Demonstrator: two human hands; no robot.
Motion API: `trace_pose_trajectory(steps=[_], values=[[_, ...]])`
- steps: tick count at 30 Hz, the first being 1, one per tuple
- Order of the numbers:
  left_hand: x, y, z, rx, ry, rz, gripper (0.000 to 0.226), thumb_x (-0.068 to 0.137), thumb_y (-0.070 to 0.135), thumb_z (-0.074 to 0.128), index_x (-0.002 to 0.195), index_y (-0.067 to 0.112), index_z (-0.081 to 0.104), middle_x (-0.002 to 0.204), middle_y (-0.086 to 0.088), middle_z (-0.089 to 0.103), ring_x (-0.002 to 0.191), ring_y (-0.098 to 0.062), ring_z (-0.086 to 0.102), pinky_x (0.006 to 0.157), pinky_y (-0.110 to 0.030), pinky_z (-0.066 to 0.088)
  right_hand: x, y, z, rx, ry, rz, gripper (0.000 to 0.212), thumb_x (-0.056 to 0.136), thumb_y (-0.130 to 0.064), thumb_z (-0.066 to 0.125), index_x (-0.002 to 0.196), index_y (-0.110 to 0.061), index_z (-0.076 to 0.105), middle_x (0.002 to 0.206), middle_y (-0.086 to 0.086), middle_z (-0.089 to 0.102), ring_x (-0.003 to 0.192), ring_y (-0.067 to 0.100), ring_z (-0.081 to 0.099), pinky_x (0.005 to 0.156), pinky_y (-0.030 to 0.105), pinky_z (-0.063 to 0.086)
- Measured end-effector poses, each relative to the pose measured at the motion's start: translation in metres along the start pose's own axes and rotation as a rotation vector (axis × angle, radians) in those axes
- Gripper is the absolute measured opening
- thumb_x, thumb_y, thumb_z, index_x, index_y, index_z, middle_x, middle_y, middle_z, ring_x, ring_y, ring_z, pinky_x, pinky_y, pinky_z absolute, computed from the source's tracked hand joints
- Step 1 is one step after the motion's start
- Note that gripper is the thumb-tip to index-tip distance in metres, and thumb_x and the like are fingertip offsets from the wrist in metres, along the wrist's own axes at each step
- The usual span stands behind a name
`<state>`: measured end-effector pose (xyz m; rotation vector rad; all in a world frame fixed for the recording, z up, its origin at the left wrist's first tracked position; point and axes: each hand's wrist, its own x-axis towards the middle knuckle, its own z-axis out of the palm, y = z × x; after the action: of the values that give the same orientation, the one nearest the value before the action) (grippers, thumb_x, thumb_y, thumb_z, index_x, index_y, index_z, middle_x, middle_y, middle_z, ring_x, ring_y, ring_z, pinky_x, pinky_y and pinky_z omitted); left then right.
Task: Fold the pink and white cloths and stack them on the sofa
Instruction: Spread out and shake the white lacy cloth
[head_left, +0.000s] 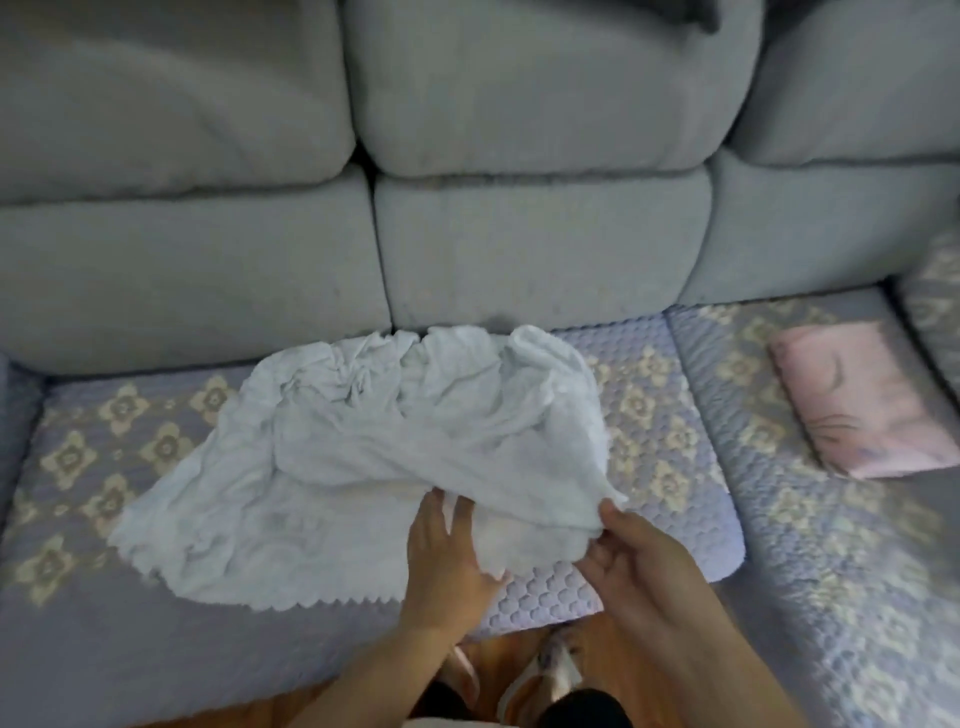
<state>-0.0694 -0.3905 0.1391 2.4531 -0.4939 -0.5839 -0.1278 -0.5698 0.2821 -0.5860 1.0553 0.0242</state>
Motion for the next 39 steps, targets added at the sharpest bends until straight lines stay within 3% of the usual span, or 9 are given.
trace_pose_trajectory(steps=[4,10,14,17,20,28,31,34,39], values=[[-0.003,0.049,-0.043,-0.193,0.19,-0.028,0.029,0.077,0.019,0.068,0.104,0.029,0.062,0.105,0.0,0.068,0.101,-0.025,0.064,0.083,-0.04,0.054,-0.043,-0.035,-0.003,0.069,-0.093,-0.096,0.031,0.099,-0.012,0.052,0.125,0.0,0.061,0.124,0.019,0.067,0.114,0.031,0.065,0.088,0.042,0.06],[-0.066,0.059,-0.08,0.139,0.048,0.14,0.028,0.081,0.03,0.064,0.109,0.032,0.061,0.104,0.013,0.066,0.099,-0.009,0.062,0.081,-0.025,0.047,-0.066,-0.112,-0.063,0.342,-0.145,-0.237,0.064,0.076,-0.019,0.071,0.135,-0.002,0.057,0.139,0.014,0.059,0.128,0.031,0.057,0.112,0.047,0.041],[-0.12,0.022,-0.085,0.354,0.094,0.154,0.04,0.062,0.023,0.074,0.097,0.028,0.056,0.09,0.007,0.05,0.063,-0.023,0.065,0.047,-0.031,0.05,-0.099,-0.159,-0.078,0.224,-0.249,-0.303,0.021,0.071,-0.022,0.078,0.08,-0.003,0.078,0.104,0.014,0.074,0.094,0.023,0.074,0.09,0.039,0.057],[-0.115,0.03,-0.121,0.316,0.348,-0.086,0.022,0.075,0.003,0.071,0.093,0.013,0.064,0.1,-0.005,0.055,0.08,-0.034,0.065,0.062,-0.037,0.05,-0.117,-0.19,-0.056,0.101,-0.221,-0.338,0.023,0.088,-0.011,0.065,0.066,-0.008,0.059,0.051,0.003,0.063,0.045,0.01,0.065,0.045,0.022,0.055],[-0.083,0.067,-0.188,0.049,0.652,-0.283,0.017,0.09,0.001,0.056,0.101,0.003,0.069,0.104,-0.026,0.068,0.096,-0.046,0.064,0.077,-0.046,0.049,-0.122,-0.239,-0.018,0.015,-0.211,-0.387,0.016,0.097,-0.011,0.053,0.081,-0.01,0.053,0.058,0.003,0.062,0.047,0.014,0.065,0.04,0.025,0.052],[-0.09,0.267,-0.365,-0.15,1.053,0.305,0.013,0.083,0.012,0.049,0.091,0.012,0.06,0.086,-0.011,0.065,0.079,-0.032,0.057,0.063,-0.035,0.037,-0.261,-0.405,0.016,0.204,-0.291,-1.35,0.015,0.084,-0.015,0.073,0.087,-0.015,0.059,0.083,0.006,0.063,0.079,0.022,0.065,0.084,0.044,0.06],[-0.099,0.284,-0.35,0.239,0.842,0.571,0.036,0.082,0.05,0.056,0.104,0.021,0.06,0.091,-0.008,0.071,0.079,-0.033,0.066,0.064,-0.037,0.048,-0.263,-0.424,-0.024,0.18,-0.174,-1.201,0.012,0.087,-0.014,0.069,0.099,-0.015,0.066,0.088,0.004,0.071,0.085,0.023,0.073,0.071,0.038,0.062],[-0.068,0.263,-0.317,0.868,0.397,0.26,0.023,0.091,0.051,0.05,0.102,0.03,0.053,0.108,-0.002,0.069,0.097,-0.032,0.067,0.073,-0.035,0.05,-0.235,-0.424,-0.081,0.001,0.008,-0.842,0.018,0.1,-0.018,0.051,0.084,-0.012,0.057,0.062,0.006,0.064,0.055,0.015,0.065,0.046,0.024,0.05],[-0.03,0.248,-0.287,0.348,0.663,0.006,0.021,0.088,0.017,0.046,0.076,0.017,0.063,0.089,-0.02,0.069,0.084,-0.042,0.066,0.071,-0.043,0.055,-0.215,-0.402,-0.161,-0.046,0.315,-0.746,0.016,0.095,-0.023,0.058,0.091,-0.008,0.055,0.059,0.008,0.058,0.055,0.018,0.046,0.05,0.03,0.041]])
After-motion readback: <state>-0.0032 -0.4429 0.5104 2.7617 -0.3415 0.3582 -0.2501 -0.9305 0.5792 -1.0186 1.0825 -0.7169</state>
